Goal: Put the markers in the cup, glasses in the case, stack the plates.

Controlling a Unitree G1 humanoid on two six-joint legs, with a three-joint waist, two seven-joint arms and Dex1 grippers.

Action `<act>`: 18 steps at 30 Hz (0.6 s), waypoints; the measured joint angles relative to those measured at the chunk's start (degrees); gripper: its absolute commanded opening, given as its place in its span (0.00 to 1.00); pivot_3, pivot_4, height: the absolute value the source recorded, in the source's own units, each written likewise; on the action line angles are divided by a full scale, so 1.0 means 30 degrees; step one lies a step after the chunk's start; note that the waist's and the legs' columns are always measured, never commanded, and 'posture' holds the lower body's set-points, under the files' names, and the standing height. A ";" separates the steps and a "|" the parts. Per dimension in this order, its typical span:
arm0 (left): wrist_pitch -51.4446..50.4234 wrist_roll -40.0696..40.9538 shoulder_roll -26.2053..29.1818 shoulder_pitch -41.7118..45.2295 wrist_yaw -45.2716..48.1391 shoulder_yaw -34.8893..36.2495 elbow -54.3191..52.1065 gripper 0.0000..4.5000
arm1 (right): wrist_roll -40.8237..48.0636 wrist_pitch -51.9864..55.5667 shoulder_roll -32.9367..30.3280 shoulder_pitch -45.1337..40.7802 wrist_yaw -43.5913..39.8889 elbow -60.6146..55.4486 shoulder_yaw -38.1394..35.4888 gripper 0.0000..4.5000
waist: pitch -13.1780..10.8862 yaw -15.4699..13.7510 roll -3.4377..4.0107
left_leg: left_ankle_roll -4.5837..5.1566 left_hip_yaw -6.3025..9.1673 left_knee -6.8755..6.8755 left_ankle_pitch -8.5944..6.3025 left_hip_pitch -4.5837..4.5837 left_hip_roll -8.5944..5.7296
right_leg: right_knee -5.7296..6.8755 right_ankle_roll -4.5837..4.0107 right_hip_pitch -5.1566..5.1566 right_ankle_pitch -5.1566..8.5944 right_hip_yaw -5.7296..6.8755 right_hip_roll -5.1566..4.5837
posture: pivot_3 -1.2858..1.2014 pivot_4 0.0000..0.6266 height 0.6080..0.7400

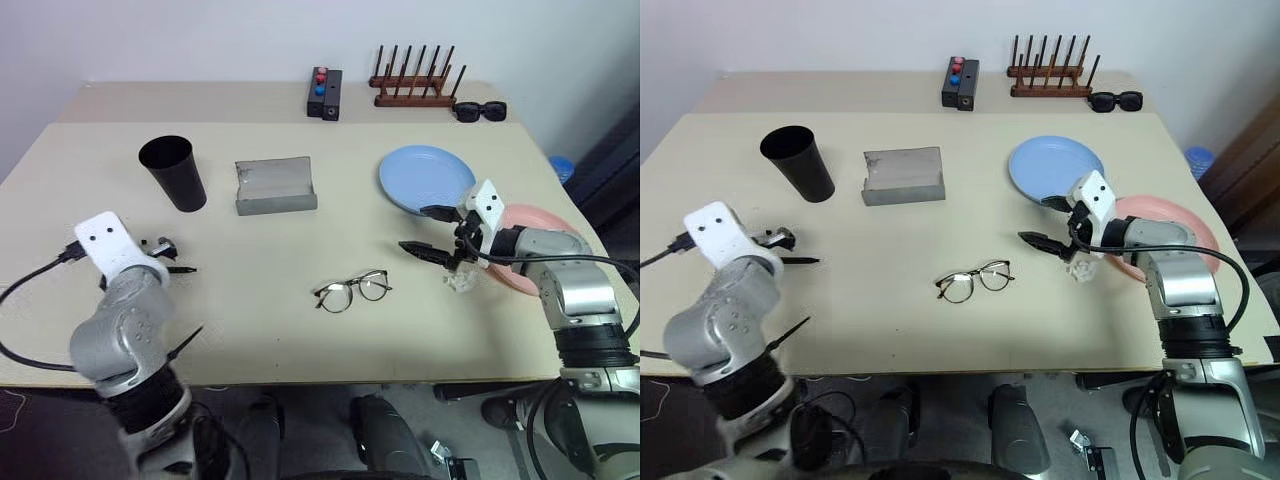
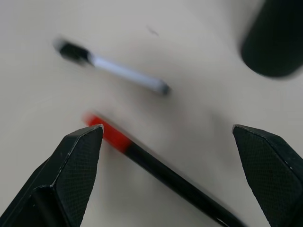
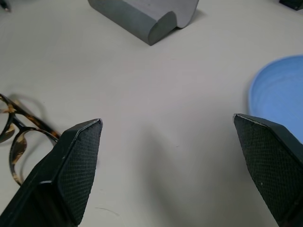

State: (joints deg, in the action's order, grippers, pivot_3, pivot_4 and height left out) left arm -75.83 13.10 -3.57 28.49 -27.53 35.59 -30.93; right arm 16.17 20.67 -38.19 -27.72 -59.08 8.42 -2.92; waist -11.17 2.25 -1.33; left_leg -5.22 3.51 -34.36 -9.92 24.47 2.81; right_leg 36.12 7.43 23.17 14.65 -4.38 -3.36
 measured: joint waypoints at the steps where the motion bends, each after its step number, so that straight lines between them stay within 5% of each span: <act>1: -0.0577 -0.0260 -0.0650 0.0524 -0.0450 0.0468 -0.0034 0.99 | 0.0004 -0.0112 0.0008 0.0022 -0.0066 0.0117 0.0030 1.00 | -0.0001 0.0019 -0.0002 | 0.0000 0.0001 0.0001 0.0000 -0.0001 0.0000 | -0.0001 0.0000 0.0001 0.0000 0.0002 0.0001 | 0.52 0.24 1.00; 8: -0.3254 -0.1984 -0.1400 0.1926 -0.0987 0.1184 0.0058 0.99 | 0.0558 -0.0241 0.0043 0.0780 -0.0874 -0.0121 0.0045 1.00 | -0.0002 0.0072 -0.0004 | -0.0004 0.0004 0.0021 0.0000 -0.0004 0.0002 | 0.0000 0.0010 0.0014 0.0000 -0.0001 0.0011 | 0.52 0.24 1.00; 18: -0.3771 -0.4027 -0.1393 0.2816 -0.0578 0.1445 0.1008 0.94 | 0.1674 0.0887 -0.0934 0.3059 -0.2427 -0.5541 0.1137 1.00 | 0.0003 0.0090 0.0003 | -0.0010 0.0004 0.0019 -0.0001 -0.0020 -0.0003 | 0.0002 0.0002 0.0008 0.0008 -0.0003 0.0009 | 0.52 0.24 1.00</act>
State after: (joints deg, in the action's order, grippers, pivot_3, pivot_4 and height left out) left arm -87.14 1.02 -7.75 36.94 -29.27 39.92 -27.91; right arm 21.19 23.33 -40.99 -18.54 -66.36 -8.20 0.49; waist -11.16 2.52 -1.32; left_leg -5.26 3.52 -34.30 -9.93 24.41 2.80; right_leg 36.13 7.44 23.20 14.67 -4.39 -3.33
